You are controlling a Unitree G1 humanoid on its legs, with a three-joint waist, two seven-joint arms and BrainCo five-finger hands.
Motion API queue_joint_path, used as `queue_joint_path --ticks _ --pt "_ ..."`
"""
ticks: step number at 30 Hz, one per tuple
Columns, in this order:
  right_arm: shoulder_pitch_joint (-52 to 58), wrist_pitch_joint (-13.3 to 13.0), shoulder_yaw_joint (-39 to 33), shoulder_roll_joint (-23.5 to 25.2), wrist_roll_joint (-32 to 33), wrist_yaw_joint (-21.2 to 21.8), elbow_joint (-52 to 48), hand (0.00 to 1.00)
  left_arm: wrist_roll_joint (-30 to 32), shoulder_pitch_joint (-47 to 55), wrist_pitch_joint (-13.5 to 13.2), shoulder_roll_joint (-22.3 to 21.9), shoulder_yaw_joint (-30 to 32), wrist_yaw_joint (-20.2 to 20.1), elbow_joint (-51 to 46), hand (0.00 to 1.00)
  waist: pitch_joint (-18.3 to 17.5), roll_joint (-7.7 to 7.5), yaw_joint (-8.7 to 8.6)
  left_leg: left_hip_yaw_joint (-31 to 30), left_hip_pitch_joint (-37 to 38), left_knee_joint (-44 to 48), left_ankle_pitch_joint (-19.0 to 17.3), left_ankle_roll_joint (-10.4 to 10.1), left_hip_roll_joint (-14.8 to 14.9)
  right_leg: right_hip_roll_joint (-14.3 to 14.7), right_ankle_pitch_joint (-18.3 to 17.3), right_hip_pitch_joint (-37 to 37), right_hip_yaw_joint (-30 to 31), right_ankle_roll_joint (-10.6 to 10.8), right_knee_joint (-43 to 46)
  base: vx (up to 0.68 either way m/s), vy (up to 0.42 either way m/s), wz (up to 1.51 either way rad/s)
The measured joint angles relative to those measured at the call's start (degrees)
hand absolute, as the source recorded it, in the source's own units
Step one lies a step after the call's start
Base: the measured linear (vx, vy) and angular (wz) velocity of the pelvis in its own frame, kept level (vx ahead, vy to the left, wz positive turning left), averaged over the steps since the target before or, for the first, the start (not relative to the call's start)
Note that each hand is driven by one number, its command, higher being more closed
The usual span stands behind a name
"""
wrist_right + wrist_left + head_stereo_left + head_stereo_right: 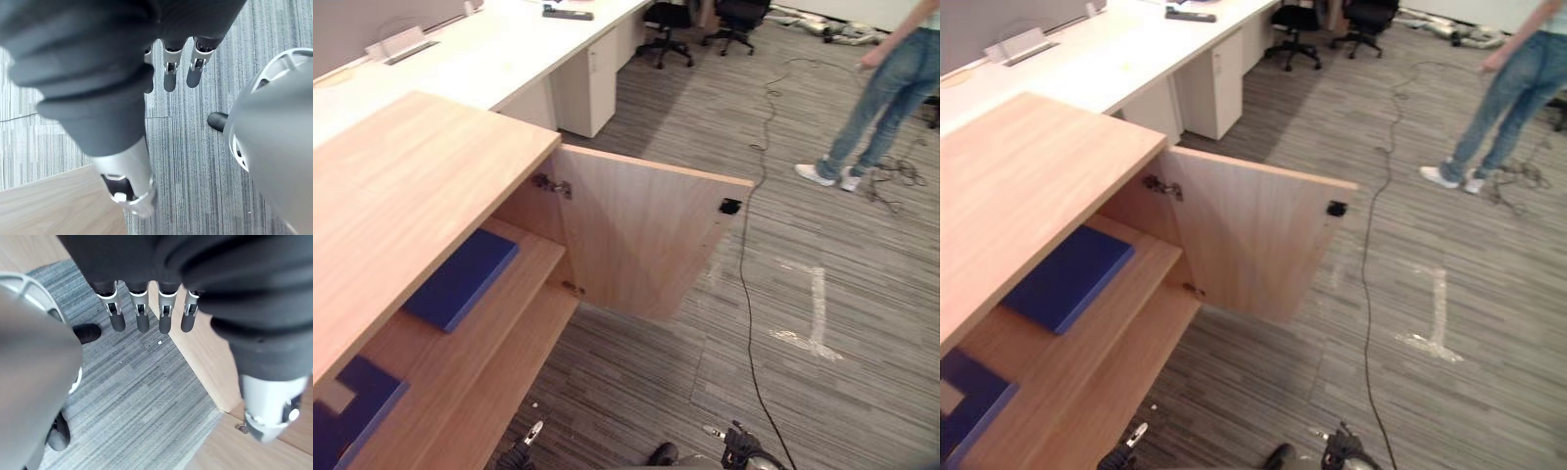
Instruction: Walk over to the cabinet, pick up the folder, carry it to the office cabinet, place the folder inside the office cabinet, then close the office cabinet door
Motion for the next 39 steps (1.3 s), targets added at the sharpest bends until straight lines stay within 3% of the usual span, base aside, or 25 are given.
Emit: queue_joint_path --ticks 5,10,12,18,22,26,27,28,30,34,39 --pt "0.7 0.4 3.5 -0.3 -0.2 0.6 -3.6 0.0 -2.7 1.0 -0.1 -1.6 0.4 0.3 -2.9 0.0 -0.2 0.09 -0.1 0.0 0.2 0.0 -0.1 -0.1 0.2 1.5 1.6 0.8 0.8 -0.1 -3.3 -0.05 -0.02 -0.05" --pt "-1.9 0.1 7.9 -2.2 -0.1 1.2 -18.5 0.0 -2.7 1.2 0.0 -1.3 -0.8 0.2 -3.5 0.0 -0.9 0.18 -0.13 -0.9 -0.7 0.0 -0.1 -0.1 -0.3 1.7 2.8 0.6 0.8 -0.1 -4.9 0.0 0.0 0.0" --pt "-6.3 -1.0 7.8 -5.6 0.1 1.1 -24.4 0.0 -2.4 1.9 -0.1 -0.6 -1.3 0.2 -4.2 0.0 -1.4 0.26 -0.09 -1.2 -0.8 -0.1 -0.1 0.0 -0.7 1.6 3.4 0.8 0.8 0.0 -5.7 0.0 0.0 0.0" --pt "-20.6 -3.7 6.6 -17.5 2.5 -2.1 -26.6 0.0 -1.5 2.4 -0.1 1.3 -1.3 -0.3 -4.2 0.0 -1.7 1.14 0.16 -4.5 -2.3 0.0 0.0 0.0 -1.3 0.6 3.8 0.9 -1.2 0.3 -6.0 0.0 0.017 0.18" --pt "-30.1 -4.4 6.7 -23.8 4.7 -3.9 -21.7 0.0 -2.3 3.6 -0.1 1.3 -2.7 -0.6 -4.1 0.0 -1.3 2.47 0.72 -8.4 -4.1 2.1 0.1 0.2 -1.6 -1.0 3.8 1.2 -3.2 0.3 -5.6 0.0 0.017 0.32" --pt "-37.8 -4.7 7.3 -29.0 8.2 -3.9 -6.6 0.0 -3.9 3.8 -0.3 2.3 -4.1 -1.0 -3.1 0.0 -0.2 2.57 2.23 -12.6 -10.0 11.5 -2.8 2.3 -0.4 -2.7 3.8 1.6 -5.7 0.3 -5.3 -0.01 0.004 0.41" --pt "-40.9 -4.2 7.2 -30.7 9.2 -3.7 -2.2 0.0 -4.4 4.0 -0.4 1.7 -5.5 -1.0 -2.8 0.0 1.5 3.91 2.68 -15.3 -11.4 9.9 -4.7 2.1 -1.0 -3.5 3.8 1.8 -6.1 0.3 -4.0 -0.07 0.053 0.32" --pt "-42.2 -3.8 7.2 -32.0 9.2 -3.3 -0.8 0.0 -4.5 4.4 -0.4 1.1 -6.2 -1.2 -2.8 0.0 2.1 5.92 2.88 -16.3 -11.8 6.5 -1.6 3.7 -1.3 -3.0 3.5 1.8 -6.3 0.7 -3.2 -0.05 0.094 0.17" --pt "-42.5 -3.3 7.1 -32.3 9.2 -2.8 0.6 0.0 -4.6 4.6 -0.4 1.5 -6.2 -1.5 -2.8 0.0 2.6 5.47 3.46 -17.1 -11.8 6.1 -0.6 5.0 -2.9 -4.3 3.2 1.8 -6.5 1.2 -2.9 0.0 0.085 0.27" --pt "-45.8 -2.7 6.8 -33.5 10.1 -2.8 4.5 0.0 -4.4 5.1 -0.5 3.4 -7.0 -1.7 -2.8 0.0 3.6 5.47 4.57 -18.9 -12.9 6.0 -0.6 5.2 -3.6 -4.9 3.4 1.8 -8.2 1.4 -2.9 0.01 0.048 0.26" --pt "-48.1 -2.5 11.4 -34.6 11.4 -1.4 4.5 0.0 -4.1 5.6 -0.5 3.1 -8.4 -2.2 -3.0 0.0 4.4 6.09 4.12 -19.8 -12.6 6.5 -0.5 5.3 -2.8 -4.6 3.4 2.8 -8.5 1.4 -3.1 -0.01 0.004 0.02"
